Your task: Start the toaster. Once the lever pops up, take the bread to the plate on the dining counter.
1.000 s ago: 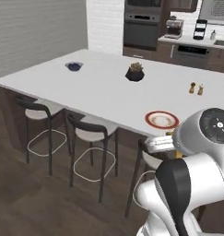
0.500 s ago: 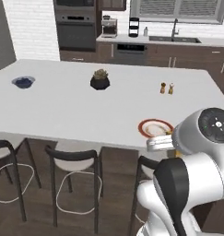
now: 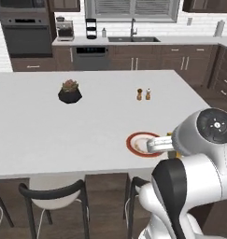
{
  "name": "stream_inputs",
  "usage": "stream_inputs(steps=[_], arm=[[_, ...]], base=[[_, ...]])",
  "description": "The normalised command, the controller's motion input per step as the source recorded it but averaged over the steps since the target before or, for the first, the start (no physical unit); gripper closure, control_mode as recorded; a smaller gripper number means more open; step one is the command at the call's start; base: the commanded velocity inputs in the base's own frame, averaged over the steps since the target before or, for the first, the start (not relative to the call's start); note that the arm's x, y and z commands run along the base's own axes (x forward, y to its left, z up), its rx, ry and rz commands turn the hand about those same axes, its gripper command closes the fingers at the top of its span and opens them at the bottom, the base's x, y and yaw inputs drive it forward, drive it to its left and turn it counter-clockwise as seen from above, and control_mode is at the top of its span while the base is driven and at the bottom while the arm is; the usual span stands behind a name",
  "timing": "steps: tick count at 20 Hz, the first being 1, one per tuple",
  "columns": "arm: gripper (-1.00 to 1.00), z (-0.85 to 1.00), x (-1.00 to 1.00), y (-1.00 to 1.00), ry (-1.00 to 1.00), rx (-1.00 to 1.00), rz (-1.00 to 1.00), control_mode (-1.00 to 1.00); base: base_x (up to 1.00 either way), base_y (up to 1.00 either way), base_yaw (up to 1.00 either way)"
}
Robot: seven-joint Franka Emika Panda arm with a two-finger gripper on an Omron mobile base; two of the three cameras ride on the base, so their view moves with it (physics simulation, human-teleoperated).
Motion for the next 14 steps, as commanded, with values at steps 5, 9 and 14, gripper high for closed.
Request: stream_inputs(steps=[5,9,14], arm=[[1.0,0.0,0.0,0.0,0.0,0.0,0.0,1.0],[1.0,0.0,0.0,0.0,0.0,0.0,0.0,1.0],[1.0,0.0,0.0,0.0,0.0,0.0,0.0,1.0]], base=[[0.69,0.09,-0.2],[0.62,0.12,-0.03],[0.2,0.12,0.0]])
